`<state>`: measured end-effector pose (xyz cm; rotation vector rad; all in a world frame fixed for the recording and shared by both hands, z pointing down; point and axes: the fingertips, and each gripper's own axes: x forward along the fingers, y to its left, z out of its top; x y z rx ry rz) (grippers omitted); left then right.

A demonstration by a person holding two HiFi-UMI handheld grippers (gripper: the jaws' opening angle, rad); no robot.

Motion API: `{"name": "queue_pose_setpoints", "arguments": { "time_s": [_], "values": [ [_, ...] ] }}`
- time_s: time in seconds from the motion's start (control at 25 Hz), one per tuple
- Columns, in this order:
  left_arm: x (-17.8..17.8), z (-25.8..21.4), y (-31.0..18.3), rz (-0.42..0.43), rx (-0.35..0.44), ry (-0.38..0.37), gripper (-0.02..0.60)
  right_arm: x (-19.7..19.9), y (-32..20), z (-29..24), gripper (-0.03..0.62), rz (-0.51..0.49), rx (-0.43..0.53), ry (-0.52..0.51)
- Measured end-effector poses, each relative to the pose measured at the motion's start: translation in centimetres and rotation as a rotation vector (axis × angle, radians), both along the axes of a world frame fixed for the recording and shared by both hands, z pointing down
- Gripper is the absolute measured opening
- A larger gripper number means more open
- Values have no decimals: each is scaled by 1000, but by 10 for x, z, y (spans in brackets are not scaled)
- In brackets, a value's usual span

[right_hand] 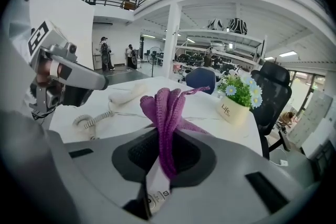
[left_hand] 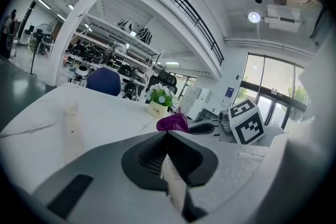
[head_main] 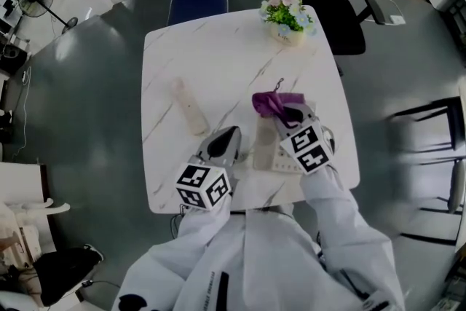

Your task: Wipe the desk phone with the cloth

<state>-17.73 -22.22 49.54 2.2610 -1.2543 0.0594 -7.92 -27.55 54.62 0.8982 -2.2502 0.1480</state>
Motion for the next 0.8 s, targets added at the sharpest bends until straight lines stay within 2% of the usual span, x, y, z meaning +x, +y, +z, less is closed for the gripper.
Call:
{"name": "queue_pose_setpoints", "arguments": {
  "time_s": [0.52,0.8],
  "values": [
    [5,3,10,55,6,11,-2,-2,9,7,41,14,-29,43],
    [4,0,20,42,8,20,-3,-3,20,8,41,-19,-24,91]
  ]
}}
